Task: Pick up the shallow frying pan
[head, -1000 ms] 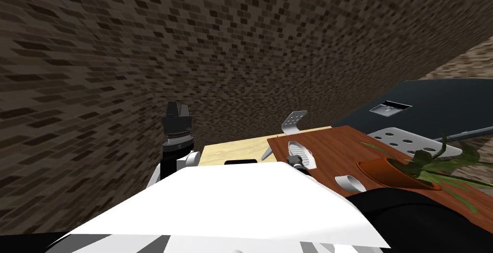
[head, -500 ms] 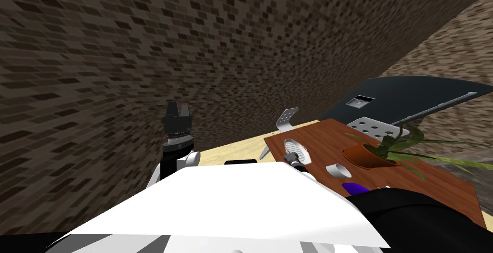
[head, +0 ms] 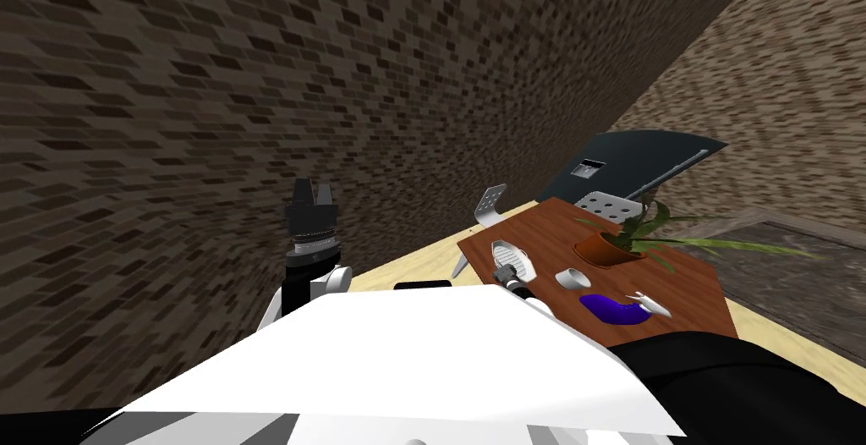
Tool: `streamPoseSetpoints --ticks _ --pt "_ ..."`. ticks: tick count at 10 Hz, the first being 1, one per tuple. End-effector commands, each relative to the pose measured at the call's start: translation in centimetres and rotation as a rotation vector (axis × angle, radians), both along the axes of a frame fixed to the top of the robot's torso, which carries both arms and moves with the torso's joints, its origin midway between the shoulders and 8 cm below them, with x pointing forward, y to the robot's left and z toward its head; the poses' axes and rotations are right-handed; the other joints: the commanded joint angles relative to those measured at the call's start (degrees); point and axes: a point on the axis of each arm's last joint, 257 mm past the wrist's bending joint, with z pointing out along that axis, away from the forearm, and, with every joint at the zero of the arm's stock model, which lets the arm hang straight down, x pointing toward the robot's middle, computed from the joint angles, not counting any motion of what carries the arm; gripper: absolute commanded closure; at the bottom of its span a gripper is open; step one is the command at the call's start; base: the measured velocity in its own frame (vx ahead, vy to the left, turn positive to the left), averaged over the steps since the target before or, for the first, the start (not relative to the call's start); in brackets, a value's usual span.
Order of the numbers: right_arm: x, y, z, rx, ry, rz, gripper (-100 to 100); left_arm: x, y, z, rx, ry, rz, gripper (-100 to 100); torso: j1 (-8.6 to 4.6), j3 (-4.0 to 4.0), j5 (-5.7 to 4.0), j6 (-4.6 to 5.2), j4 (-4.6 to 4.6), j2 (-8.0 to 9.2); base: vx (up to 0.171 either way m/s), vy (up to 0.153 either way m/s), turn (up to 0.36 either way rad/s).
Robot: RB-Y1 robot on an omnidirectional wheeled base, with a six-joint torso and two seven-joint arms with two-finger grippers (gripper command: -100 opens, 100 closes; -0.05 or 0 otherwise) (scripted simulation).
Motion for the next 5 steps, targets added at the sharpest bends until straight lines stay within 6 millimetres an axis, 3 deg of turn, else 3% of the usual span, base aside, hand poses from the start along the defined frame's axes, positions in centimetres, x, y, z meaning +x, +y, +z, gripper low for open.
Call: streamPoseSetpoints --ticks 1,4,5 --pt "0.1 0.6 0.0 0.009 0.011 0.021 100 0.0 0.0 0.0 0.0 0.0 0.0 0 0.0 0.0 0.0 0.0 0.0 0.0 0.018 0.004 -0.026" --pt "-0.3 0.4 -0.5 -0.053 0.05 0.055 100 0.0 0.0 0.0 0.0 0.0 0.0 0 -0.19 0.14 -0.07 -0.06 0.03 0.27 -0.009 -0.006 0.018" --pt "1.3 1.5 -0.1 -0.014 0.032 0.075 100 0.0 0.0 0.0 0.0 0.0 0.0 0 -0.21 0.15 -0.07 -0.04 0.02 0.29 0.076 0.025 -0.331"
